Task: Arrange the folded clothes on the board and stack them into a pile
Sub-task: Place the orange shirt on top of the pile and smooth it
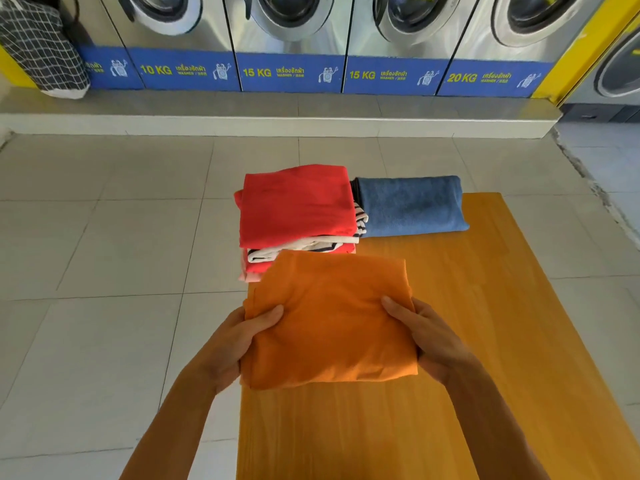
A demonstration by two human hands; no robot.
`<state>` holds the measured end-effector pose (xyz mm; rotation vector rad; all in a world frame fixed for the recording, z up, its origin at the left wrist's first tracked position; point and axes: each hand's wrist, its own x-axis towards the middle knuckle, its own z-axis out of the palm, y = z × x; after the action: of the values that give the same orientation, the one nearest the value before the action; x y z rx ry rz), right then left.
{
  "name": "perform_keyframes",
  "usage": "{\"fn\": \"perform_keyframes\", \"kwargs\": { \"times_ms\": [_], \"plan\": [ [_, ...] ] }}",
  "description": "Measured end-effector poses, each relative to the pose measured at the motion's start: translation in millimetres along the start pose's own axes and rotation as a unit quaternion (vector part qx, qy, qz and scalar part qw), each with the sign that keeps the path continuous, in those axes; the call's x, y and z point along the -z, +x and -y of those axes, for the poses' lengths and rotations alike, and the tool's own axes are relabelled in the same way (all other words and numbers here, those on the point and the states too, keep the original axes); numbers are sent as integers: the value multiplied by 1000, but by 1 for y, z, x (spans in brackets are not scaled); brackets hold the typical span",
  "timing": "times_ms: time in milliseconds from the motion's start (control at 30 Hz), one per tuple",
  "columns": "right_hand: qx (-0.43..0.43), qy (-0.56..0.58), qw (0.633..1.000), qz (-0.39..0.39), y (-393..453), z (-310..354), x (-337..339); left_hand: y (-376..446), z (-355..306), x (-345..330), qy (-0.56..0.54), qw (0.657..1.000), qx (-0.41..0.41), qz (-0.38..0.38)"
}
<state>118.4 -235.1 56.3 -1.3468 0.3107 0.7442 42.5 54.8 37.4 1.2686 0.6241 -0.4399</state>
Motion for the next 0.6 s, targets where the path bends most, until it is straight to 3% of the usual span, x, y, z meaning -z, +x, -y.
{"fn": "perform_keyframes", "kwargs": {
  "times_ms": [167,333,433,600],
  "plan": [
    [85,-63,993,47,50,97,-35,11,-91,13,4,996,-84,-40],
    [127,-89,987,39,124,168,-76,59,-166,35,18,987,-122,-104],
    [112,-134,984,-39,177,164,-85,100,-171,39,3,987,-76,-140],
    [53,-263,953,-144,221,118,-73,142,-135,38,100,968,-19,-229]
  ]
}}
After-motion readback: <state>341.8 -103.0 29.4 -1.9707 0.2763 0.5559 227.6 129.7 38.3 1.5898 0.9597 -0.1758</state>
